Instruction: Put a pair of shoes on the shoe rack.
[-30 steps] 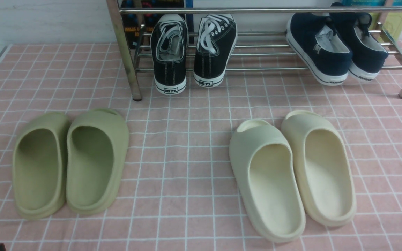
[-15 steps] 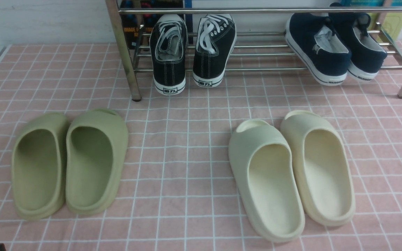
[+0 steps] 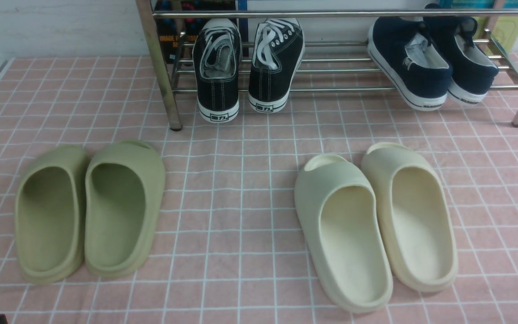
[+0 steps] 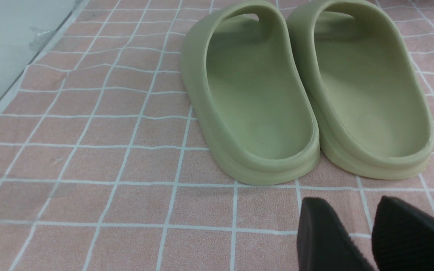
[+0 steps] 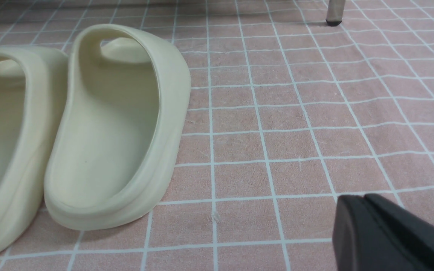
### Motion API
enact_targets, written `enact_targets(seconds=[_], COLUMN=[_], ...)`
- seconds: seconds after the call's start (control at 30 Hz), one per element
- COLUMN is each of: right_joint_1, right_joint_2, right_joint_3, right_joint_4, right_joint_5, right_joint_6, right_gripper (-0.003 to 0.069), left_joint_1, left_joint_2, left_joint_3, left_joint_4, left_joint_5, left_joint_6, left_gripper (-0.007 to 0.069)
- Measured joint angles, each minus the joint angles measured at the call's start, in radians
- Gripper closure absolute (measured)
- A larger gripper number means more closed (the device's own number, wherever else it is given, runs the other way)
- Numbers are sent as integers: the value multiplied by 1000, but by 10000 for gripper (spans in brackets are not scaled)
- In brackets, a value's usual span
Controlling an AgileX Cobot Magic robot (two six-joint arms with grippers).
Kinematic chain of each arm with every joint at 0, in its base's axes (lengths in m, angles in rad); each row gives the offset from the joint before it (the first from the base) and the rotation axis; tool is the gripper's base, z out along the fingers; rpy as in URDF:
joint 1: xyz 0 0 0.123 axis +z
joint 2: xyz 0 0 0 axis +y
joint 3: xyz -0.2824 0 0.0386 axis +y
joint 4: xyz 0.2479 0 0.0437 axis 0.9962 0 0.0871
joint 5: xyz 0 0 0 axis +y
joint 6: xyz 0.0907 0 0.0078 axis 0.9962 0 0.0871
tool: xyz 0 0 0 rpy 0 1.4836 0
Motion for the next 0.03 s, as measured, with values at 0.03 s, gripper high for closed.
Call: enact_targets(seconds=[0.03], right_joint_1=[0], right_joint_2=[0], right_joint_3=[0], right_joint_4=[0], right_joint_5=[0], right_joint_6=[0], right_gripper=[630], left_joint_1=[0], left_joint_2=[0], left_joint_3=[0], left_joint_4=[0], left_joint_5=[0], left_joint_6=[0], left_gripper=[385])
